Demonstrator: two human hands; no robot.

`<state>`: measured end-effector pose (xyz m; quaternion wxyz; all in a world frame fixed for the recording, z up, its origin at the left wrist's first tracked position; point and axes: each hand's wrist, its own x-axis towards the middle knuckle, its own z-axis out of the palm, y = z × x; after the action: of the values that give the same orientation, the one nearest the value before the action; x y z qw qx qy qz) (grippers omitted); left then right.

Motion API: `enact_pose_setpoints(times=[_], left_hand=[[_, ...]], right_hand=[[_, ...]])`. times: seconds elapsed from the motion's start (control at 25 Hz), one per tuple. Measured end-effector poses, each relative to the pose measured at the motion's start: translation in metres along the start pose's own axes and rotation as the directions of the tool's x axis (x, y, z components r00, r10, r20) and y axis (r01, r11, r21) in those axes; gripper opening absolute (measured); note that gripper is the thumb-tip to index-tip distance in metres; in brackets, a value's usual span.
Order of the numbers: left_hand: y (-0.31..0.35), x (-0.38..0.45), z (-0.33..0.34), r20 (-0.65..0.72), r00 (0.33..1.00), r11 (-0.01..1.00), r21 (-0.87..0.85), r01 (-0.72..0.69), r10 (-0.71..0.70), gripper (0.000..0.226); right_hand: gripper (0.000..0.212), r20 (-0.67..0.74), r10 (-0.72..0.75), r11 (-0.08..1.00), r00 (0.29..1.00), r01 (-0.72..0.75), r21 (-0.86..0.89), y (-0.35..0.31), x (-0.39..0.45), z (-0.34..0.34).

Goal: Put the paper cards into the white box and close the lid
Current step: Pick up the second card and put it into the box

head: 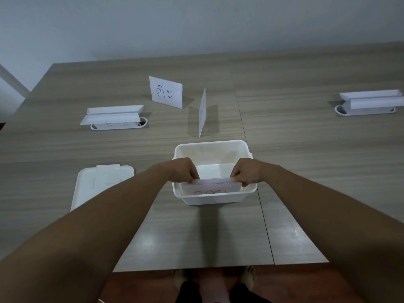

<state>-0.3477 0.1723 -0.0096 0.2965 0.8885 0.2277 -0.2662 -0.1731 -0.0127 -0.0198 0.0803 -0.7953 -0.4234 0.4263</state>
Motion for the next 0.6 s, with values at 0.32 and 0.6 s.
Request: enact_pose_setpoints(times=[0.32, 0.6], left_hand=[[-0.006, 0.014, -0.042, -0.062, 0.996, 0.951, -0.308, 0.039, -0.061, 0.024], [-0.017, 0.054, -0.122, -0.292, 0.954, 0.957, -0.288, -0.028, -0.06, 0.024]], right_hand=[[0.018, -0.151, 0.103, 0.981, 0.983, -0.075, 0.181, -0.011, 0.019, -0.035], [0.023, -0.345, 0.107, 0.965, 0.933, -0.014, 0.262, -0.026, 0.046, -0.082]])
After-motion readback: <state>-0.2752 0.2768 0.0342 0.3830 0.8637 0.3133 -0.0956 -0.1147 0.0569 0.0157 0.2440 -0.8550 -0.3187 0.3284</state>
